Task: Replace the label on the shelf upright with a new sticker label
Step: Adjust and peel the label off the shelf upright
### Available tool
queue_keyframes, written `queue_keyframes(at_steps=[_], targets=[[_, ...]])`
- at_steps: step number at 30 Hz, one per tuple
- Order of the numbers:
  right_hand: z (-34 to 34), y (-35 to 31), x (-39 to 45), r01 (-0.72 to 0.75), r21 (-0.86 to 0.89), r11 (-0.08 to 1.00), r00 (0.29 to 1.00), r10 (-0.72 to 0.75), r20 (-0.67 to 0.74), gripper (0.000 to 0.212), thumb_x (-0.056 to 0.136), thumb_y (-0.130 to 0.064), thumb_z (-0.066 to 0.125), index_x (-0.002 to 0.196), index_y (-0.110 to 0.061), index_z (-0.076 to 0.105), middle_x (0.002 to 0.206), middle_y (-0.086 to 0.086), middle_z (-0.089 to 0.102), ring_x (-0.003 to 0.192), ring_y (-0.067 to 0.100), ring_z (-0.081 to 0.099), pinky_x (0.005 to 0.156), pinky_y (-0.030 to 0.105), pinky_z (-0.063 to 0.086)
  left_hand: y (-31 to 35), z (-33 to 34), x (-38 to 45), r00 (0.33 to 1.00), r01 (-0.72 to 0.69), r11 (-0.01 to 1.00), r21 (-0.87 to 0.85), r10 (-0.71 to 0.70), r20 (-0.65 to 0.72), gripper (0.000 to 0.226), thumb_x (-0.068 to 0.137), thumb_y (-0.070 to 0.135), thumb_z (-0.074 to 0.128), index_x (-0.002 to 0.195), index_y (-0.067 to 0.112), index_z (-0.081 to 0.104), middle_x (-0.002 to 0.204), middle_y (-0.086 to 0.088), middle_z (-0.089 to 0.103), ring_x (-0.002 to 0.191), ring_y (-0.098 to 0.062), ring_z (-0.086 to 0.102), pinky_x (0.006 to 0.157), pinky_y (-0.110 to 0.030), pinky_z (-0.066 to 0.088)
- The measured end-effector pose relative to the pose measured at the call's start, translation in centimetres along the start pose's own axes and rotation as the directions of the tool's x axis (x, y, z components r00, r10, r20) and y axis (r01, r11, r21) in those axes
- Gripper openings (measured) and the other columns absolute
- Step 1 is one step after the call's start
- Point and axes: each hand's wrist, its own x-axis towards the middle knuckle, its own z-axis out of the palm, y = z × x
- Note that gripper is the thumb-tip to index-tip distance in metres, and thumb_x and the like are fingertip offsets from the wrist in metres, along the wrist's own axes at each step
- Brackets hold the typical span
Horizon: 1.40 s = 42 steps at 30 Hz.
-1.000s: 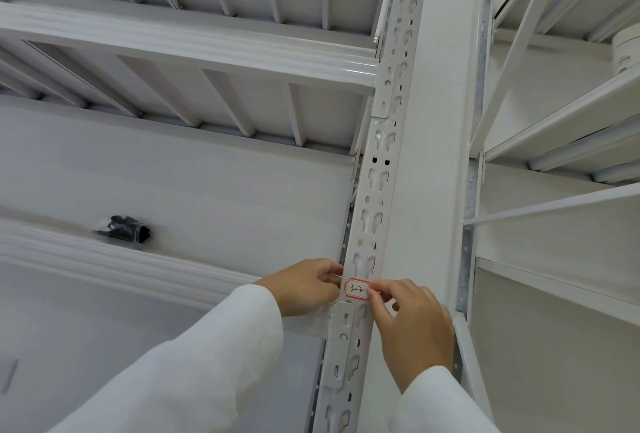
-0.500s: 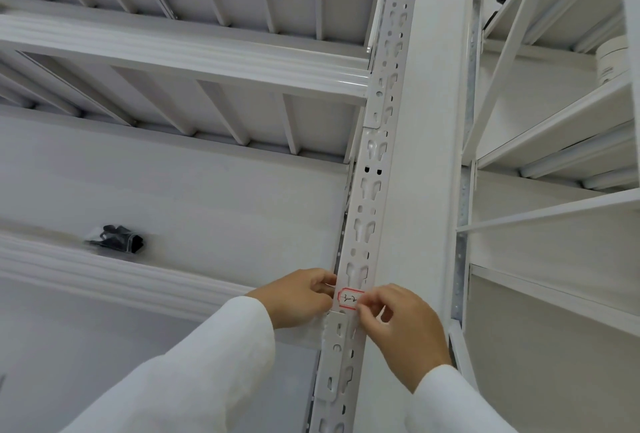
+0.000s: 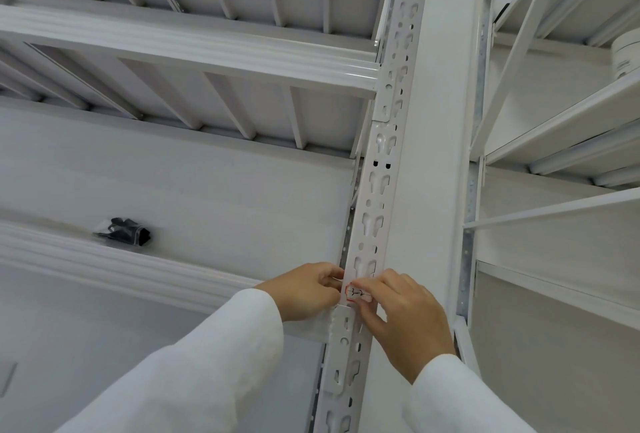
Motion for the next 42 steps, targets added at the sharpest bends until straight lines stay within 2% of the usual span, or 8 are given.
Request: queue_keyframes(at_steps=[8, 12, 17, 27, 30, 35, 40, 42], targets=[[-0.6, -0.4, 1.2, -0.061, 0.020, 0.998, 0.997, 0.060, 0.050, 0.014, 0.070, -0.030, 0.077, 0.076, -0.028, 0.065, 0.069, -0.012, 0.060, 0.055, 0.011, 0.055, 0.044, 0.022, 0.046, 0.0, -0.1, 0.0, 1.000, -0.005, 1.000, 0.011, 0.005, 0.006, 0.047, 0.083, 0.002, 0.041, 0.128, 0.013, 0.052, 0.124, -0.003, 0.065, 0.116, -0.018, 0.060, 0.107, -0.030, 0.041], [-1.1, -0.4, 2.0, -0.150, 0.073, 0.986, 0.978, 0.137, 0.157, 0.012, 0.087, -0.039, 0.054, 0.091, -0.030, 0.060, 0.079, -0.015, 0.046, 0.069, 0.008, 0.048, 0.064, 0.024, 0.047, 0.2, 0.0, -0.1, 1.000, -0.002, 1.000, 0.007, 0.002, -0.003, 0.046, 0.085, -0.001, 0.041, 0.128, 0.010, 0.051, 0.126, -0.005, 0.064, 0.117, -0.018, 0.058, 0.103, -0.025, 0.040], [-1.4, -0.5, 2.8, -0.192, 0.085, 0.978, 0.955, 0.167, 0.244, 0.009, 0.088, -0.039, 0.052, 0.085, -0.031, 0.055, 0.084, -0.014, 0.047, 0.079, 0.013, 0.055, 0.071, 0.026, 0.046, 0.1, 0.0, -0.1, 1.000, 0.000, 1.000, 0.015, 0.000, 0.006, 0.047, 0.084, 0.001, 0.041, 0.128, 0.012, 0.051, 0.125, -0.004, 0.064, 0.118, -0.017, 0.058, 0.106, -0.029, 0.040], [-1.6, 0.3, 2.8, 0.041, 0.054, 0.998, 0.977, -0.051, 0.209, 0.012, 0.089, -0.037, 0.053, 0.095, -0.029, 0.060, 0.090, -0.012, 0.055, 0.077, 0.010, 0.054, 0.062, 0.026, 0.048, 0.0, -0.1, -0.1, 1.000, 0.004, 1.000, 0.027, -0.004, -0.002, 0.055, 0.071, 0.013, 0.044, 0.125, 0.015, 0.054, 0.123, -0.004, 0.066, 0.116, -0.018, 0.059, 0.108, -0.037, 0.040], [-1.4, 0.5, 2.4, 0.120, 0.004, 0.993, 0.980, -0.119, 0.162, 0.011, 0.076, -0.038, 0.057, 0.082, -0.031, 0.062, 0.076, -0.011, 0.058, 0.066, 0.012, 0.057, 0.044, 0.023, 0.044, 0.0, -0.1, 0.0, 1.000, 0.012, 0.999, 0.033, -0.012, -0.003, 0.047, 0.081, 0.005, 0.043, 0.126, 0.013, 0.053, 0.125, -0.005, 0.064, 0.119, -0.019, 0.058, 0.107, -0.032, 0.040], [-1.1, -0.1, 2.8, 0.122, -0.078, 0.989, 0.987, -0.113, 0.117, 0.017, 0.065, -0.038, 0.072, 0.069, -0.029, 0.059, 0.067, -0.011, 0.055, 0.057, 0.011, 0.053, 0.039, 0.019, 0.037, 0.0, 0.0, 0.0, 1.000, 0.011, 0.999, 0.036, -0.011, -0.017, 0.047, 0.083, 0.002, 0.041, 0.127, 0.014, 0.052, 0.125, -0.006, 0.064, 0.119, -0.019, 0.057, 0.106, -0.030, 0.040], [-2.1, -0.4, 4.0, 0.078, -0.011, 0.997, 0.954, -0.072, 0.293, 0.014, 0.089, -0.036, 0.050, 0.092, -0.027, 0.060, 0.095, -0.010, 0.056, 0.091, 0.011, 0.051, 0.069, 0.027, 0.044, 0.4, 0.0, -0.3, 1.000, -0.003, 0.998, 0.062, 0.004, -0.015, 0.045, 0.085, 0.004, 0.041, 0.127, 0.016, 0.052, 0.126, -0.002, 0.063, 0.115, -0.015, 0.057, 0.099, -0.024, 0.040], [-2.6, -0.1, 4.9, 0.131, -0.044, 0.990, 0.927, -0.107, 0.360, 0.017, 0.092, -0.034, 0.045, 0.096, -0.027, 0.059, 0.099, -0.010, 0.055, 0.095, 0.011, 0.050, 0.070, 0.025, 0.040, 0.4, -0.1, -0.4, 1.000, -0.001, 0.997, 0.079, 0.002, -0.021, 0.045, 0.085, 0.005, 0.041, 0.127, 0.018, 0.052, 0.126, 0.000, 0.063, 0.118, -0.015, 0.056, 0.101, -0.026, 0.040]])
